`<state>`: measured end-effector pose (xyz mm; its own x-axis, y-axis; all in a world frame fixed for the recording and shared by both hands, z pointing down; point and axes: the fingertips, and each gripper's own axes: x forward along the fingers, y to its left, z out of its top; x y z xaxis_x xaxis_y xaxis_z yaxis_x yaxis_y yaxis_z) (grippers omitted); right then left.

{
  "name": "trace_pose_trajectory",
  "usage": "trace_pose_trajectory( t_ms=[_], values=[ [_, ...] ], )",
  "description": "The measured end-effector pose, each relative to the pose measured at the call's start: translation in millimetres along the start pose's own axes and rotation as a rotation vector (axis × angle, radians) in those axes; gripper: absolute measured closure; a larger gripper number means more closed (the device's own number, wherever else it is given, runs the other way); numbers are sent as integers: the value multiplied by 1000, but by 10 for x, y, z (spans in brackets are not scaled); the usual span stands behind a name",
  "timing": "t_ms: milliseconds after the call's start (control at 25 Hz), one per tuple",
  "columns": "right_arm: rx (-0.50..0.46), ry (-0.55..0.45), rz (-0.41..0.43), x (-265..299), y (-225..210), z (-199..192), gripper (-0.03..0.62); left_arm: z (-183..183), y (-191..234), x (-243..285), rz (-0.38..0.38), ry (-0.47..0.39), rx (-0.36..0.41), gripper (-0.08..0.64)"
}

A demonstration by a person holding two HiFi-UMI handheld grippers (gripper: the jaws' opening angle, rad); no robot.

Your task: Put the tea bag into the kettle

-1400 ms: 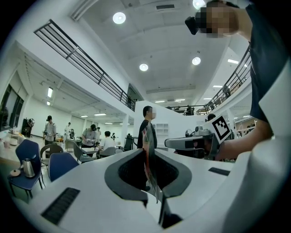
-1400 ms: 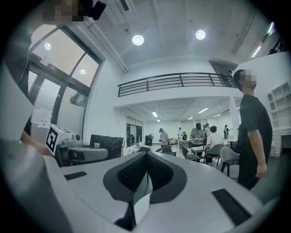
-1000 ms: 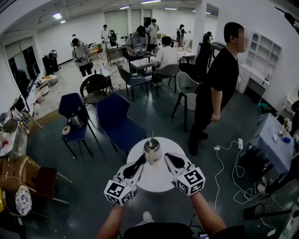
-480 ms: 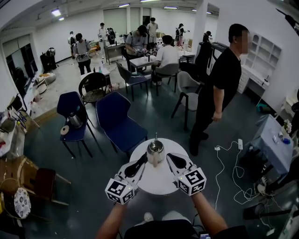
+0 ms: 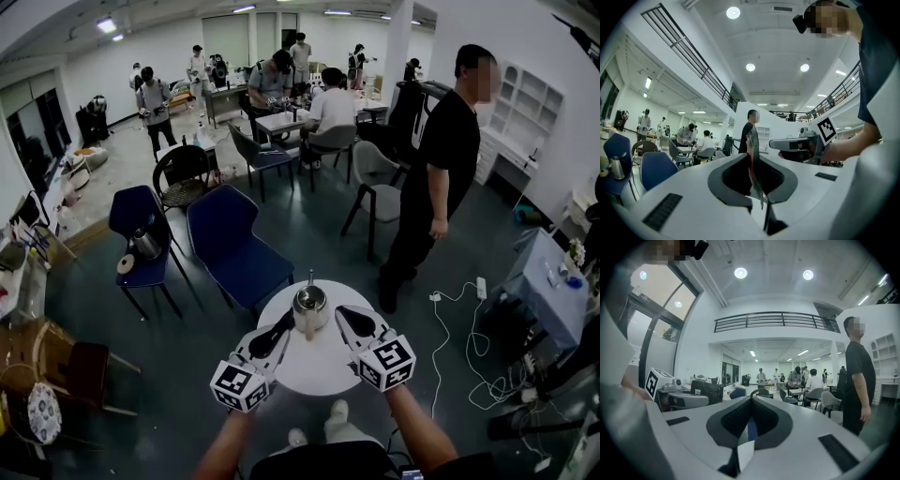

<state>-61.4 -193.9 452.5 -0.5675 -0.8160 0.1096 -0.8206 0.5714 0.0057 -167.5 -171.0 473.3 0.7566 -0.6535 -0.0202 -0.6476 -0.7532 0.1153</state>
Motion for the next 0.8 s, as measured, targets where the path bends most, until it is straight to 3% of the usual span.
trace_pose_trajectory(
  t_ms=[800],
  values=[
    [27,-22,81,499,-1244,12,575,-183,288,1193,72,70,-1,523]
  ],
)
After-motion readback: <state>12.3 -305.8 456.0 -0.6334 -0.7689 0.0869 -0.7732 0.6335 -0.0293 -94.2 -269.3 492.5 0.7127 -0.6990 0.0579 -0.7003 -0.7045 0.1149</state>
